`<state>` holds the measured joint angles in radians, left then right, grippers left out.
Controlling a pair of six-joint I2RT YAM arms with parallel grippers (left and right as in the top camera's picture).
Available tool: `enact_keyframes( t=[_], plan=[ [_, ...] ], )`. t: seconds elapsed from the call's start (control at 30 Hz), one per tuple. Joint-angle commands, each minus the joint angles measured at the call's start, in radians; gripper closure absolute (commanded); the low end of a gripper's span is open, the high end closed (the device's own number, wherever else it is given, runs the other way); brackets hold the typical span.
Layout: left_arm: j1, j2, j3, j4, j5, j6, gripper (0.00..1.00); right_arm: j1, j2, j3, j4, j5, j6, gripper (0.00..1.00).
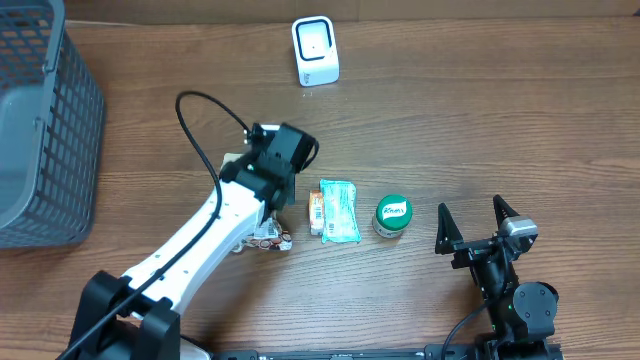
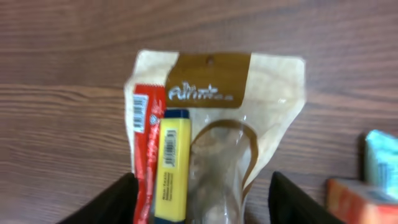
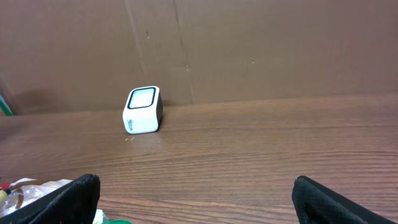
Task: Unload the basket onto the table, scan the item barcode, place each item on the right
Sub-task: 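Lower the snack bag onto the table left of the orange packet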
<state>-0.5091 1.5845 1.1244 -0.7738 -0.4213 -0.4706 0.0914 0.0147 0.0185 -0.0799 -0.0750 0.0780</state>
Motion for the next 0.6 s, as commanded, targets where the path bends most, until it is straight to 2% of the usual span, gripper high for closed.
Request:
enact_keyframes(
  t=[0.0,0.17,0.3,0.43,0.57],
  plan=[
    [0.030,0.004,0.085,-0.061,0.048,-0.005,0.56,-0.004,-0.012,-0.011,0.003,-0.001,0.004,0.00],
    [0.095,0.006,0.105,-0.132,0.285,-0.002,0.69,-0.004,-0.012,-0.011,0.003,-0.001,0.004,0.00],
    [0.127,0.026,0.095,-0.186,0.357,0.012,0.85,-0.004,-0.012,-0.011,0.003,-0.001,0.004,0.00],
    [0.128,0.072,0.093,-0.219,0.428,0.080,0.86,-0.004,-0.012,-0.011,0.003,-0.001,0.004,0.00],
    [0.128,0.122,0.093,-0.245,0.448,0.089,0.87,-0.004,-0.012,-0.011,0.003,-0.001,0.004,0.00]
  ],
)
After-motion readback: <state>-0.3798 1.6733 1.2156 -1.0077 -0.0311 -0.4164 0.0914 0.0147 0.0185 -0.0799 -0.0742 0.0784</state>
